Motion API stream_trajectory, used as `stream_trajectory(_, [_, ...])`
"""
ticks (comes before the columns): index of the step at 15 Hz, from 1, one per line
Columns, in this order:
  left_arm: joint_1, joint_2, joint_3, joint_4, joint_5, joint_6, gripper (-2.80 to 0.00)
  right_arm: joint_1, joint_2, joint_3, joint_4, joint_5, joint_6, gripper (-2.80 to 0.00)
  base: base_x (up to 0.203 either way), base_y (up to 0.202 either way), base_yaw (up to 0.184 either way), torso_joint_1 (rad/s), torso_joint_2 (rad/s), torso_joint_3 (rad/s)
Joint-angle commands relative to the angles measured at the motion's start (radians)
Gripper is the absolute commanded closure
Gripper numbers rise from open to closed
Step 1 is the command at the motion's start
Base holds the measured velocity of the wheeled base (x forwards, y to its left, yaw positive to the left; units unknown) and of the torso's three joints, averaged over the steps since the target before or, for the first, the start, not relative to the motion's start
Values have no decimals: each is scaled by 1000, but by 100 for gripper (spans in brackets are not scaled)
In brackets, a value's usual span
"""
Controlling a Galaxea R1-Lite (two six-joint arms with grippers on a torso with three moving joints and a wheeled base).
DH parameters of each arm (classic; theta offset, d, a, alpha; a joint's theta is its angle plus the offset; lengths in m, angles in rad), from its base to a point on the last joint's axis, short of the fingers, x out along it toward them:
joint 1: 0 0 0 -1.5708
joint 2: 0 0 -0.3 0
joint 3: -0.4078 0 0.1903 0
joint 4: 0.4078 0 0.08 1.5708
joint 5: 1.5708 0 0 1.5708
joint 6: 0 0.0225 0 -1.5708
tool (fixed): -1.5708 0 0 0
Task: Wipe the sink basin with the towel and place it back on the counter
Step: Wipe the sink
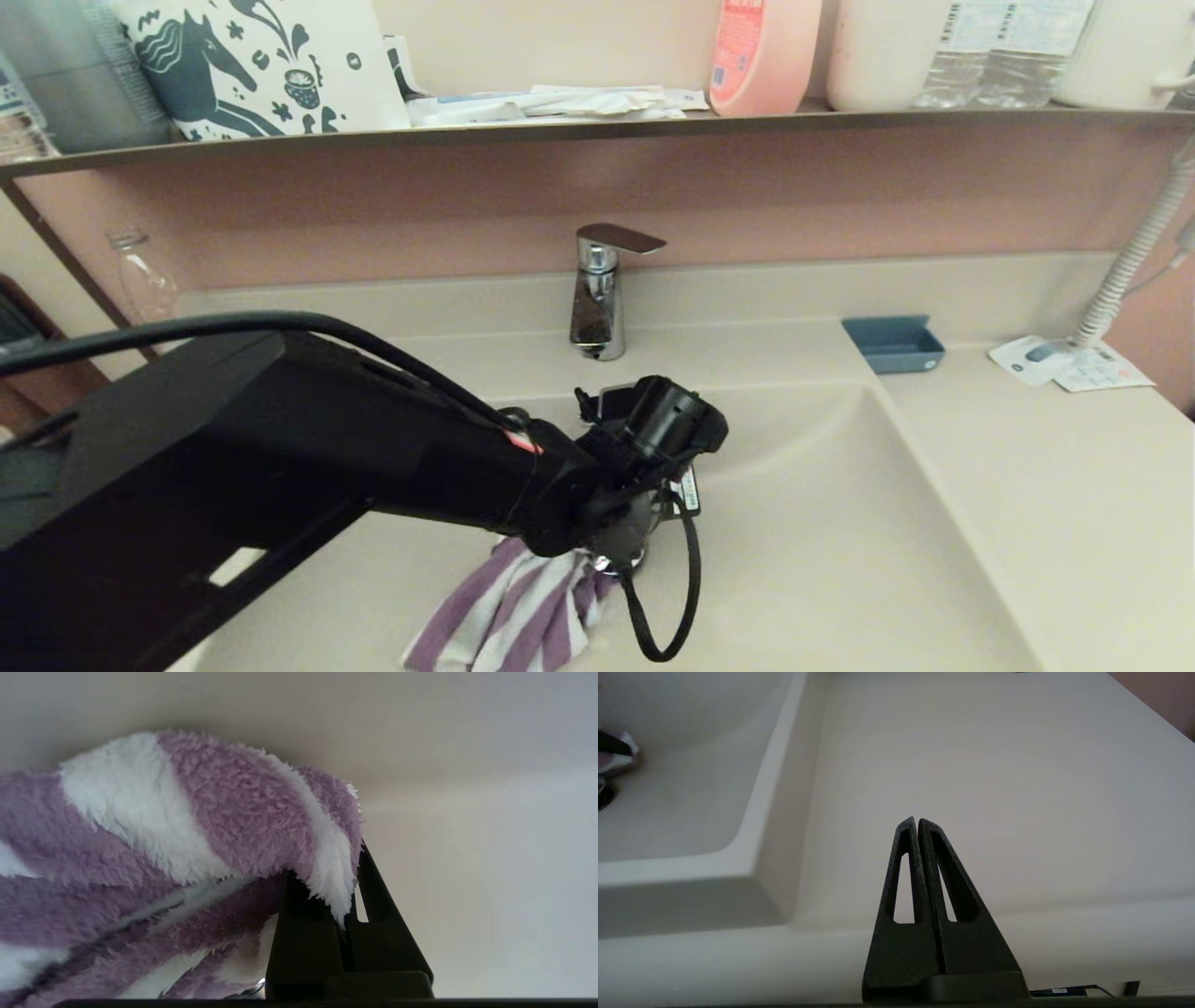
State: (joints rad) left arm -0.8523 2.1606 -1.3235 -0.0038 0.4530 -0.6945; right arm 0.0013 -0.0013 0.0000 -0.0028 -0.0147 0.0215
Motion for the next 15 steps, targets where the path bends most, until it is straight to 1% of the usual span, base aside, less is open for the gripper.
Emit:
stream_trajectory(1, [-27,69,-41,-2,25,-5,0,0,1,0,0,-1,0,0,0,0,0,0,0,0])
stream_trajectory(4, [-48,88,-90,6,32,-2,0,0,1,0,0,1,1,0,0,0,0,0,0,0])
stream_trajectory(6, [-56,101,-159,30,32,1,0,0,1,0,0,0,0,0,0,0,0,0,0,0])
stream_trajectory(12, [-128,127,-363,207,30,0,0,0,1,0,0,0,0,0,0,0,0,0,0,0])
stream_trajectory(13, [-145,127,-367,230,29,-7,0,0,1,0,0,-1,0,0,0,0,0,0,0,0])
stream_trajectory(14, [-157,118,-355,251,25,-30,0,0,1,0,0,-1,0,0,0,0,0,0,0,0])
stream_trajectory(15, [-170,103,-340,305,19,-69,0,0,1,0,0,1,0,0,0,0,0,0,0,0])
